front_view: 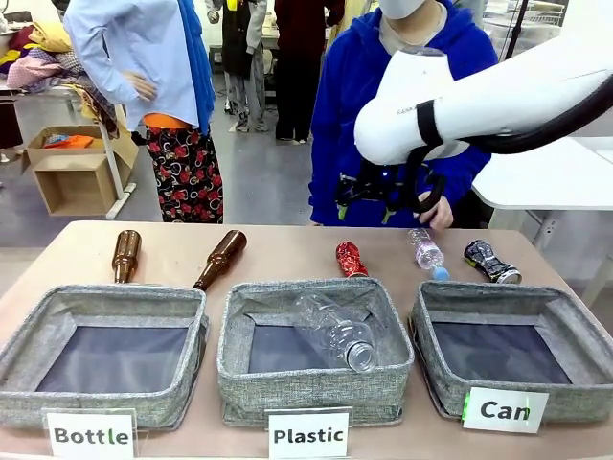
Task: Sort the can waste into the basket.
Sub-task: Pick up the can waste from the table and place it in the right Fabric basket.
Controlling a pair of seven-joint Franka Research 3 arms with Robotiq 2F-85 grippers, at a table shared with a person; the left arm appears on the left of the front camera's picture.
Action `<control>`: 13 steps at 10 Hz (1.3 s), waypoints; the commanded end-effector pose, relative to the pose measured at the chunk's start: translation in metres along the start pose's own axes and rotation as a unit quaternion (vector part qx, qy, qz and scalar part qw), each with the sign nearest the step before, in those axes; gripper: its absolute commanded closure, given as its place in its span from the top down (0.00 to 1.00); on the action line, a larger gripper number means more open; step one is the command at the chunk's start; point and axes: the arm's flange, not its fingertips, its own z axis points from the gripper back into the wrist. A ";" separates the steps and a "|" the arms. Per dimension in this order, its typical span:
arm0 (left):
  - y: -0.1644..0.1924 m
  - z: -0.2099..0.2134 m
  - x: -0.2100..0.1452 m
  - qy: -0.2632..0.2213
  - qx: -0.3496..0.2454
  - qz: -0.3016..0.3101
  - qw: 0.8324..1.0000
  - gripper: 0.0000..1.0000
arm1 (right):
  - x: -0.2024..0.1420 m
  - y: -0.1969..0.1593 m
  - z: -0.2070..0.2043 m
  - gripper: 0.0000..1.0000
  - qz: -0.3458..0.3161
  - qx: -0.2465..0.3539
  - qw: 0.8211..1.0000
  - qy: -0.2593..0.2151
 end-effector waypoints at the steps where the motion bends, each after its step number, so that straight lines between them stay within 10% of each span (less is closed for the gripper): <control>1: 0.001 0.001 -0.001 0.001 -0.006 -0.011 1.000 1.00 | -0.068 -0.032 0.098 1.00 0.039 0.039 0.998 0.030; 5: 0.001 0.001 -0.001 0.001 -0.006 -0.011 1.000 1.00 | -0.264 -0.112 0.207 1.00 0.113 -0.010 0.992 0.054; 13: 0.001 0.001 -0.001 0.001 -0.006 -0.011 1.000 1.00 | -0.372 -0.343 0.181 1.00 -0.032 0.204 0.978 -0.039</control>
